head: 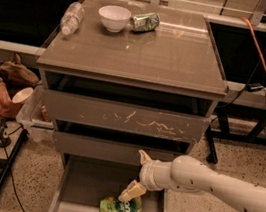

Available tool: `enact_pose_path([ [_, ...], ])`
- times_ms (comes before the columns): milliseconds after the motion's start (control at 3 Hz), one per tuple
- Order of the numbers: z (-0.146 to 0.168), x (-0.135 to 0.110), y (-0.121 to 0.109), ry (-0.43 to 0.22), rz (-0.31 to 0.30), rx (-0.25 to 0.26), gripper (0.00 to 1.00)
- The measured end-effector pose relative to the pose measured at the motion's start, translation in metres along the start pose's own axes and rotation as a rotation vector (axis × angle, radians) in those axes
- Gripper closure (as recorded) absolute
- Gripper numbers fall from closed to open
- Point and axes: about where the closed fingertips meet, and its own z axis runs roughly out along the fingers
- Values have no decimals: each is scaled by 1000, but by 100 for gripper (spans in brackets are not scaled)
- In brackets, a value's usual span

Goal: Pick green rice chip bag from bottom drawer and place on counter

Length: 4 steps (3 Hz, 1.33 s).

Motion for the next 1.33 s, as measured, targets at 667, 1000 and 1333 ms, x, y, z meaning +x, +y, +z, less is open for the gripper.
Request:
enact_pose_path([
  [667,27,10,2,4,20,4,0],
  [1000,81,41,4,-4,58,32,0],
  [1333,137,85,17,9,105,74,0],
])
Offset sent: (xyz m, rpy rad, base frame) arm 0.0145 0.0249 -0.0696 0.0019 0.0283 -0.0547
